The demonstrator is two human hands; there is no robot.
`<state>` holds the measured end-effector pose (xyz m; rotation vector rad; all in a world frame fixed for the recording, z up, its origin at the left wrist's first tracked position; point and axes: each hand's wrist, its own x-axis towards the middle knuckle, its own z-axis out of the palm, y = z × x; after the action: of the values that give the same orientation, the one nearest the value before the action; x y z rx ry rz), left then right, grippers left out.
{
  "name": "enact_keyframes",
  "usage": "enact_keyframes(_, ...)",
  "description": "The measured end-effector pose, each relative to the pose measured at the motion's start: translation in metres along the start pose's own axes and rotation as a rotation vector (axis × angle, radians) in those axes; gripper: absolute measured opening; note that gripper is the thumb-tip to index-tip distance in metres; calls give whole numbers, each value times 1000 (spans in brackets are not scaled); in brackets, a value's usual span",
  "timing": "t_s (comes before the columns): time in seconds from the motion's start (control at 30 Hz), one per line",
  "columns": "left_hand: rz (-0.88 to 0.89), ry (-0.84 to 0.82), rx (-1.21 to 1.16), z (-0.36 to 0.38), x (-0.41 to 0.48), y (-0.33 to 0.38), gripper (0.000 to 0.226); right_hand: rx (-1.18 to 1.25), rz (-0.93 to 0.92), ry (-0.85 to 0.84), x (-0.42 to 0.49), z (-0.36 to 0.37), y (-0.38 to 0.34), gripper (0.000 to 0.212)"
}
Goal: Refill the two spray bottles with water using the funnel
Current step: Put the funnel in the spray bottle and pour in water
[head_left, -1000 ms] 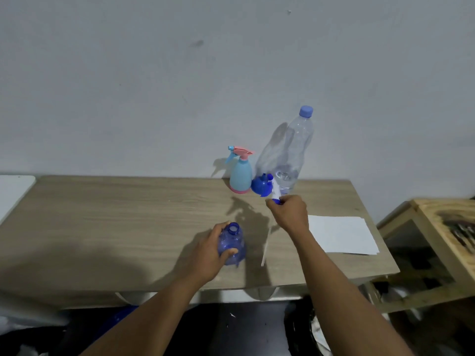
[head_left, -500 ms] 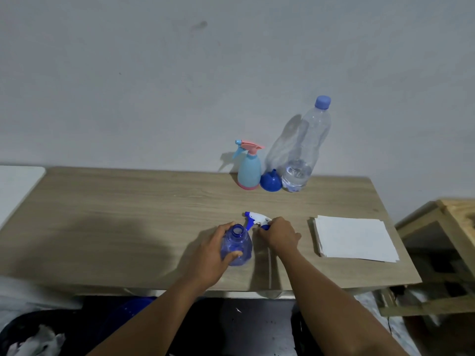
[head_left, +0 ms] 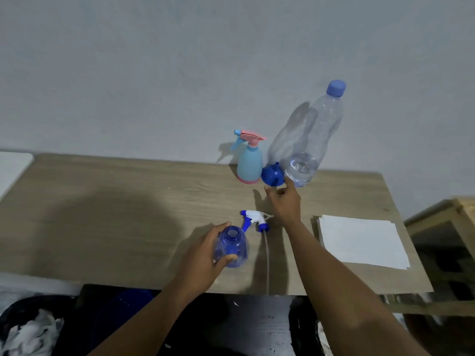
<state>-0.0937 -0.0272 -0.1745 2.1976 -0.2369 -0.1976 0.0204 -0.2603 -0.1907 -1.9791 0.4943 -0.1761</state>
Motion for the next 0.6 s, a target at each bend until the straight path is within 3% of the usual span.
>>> enact_keyframes(0.23,-35,-11,-36,7,2,-8,70,-77,-33,-5,48,27,0,40)
enact_keyframes(0.37,-43,-8,-2,6,2,-9,70,-222,-20,14,59,34,13,49)
enact_keyframes(0.6,-49,-9,-48,4,2,-9,72,-269,72,-12,10,5,40,64)
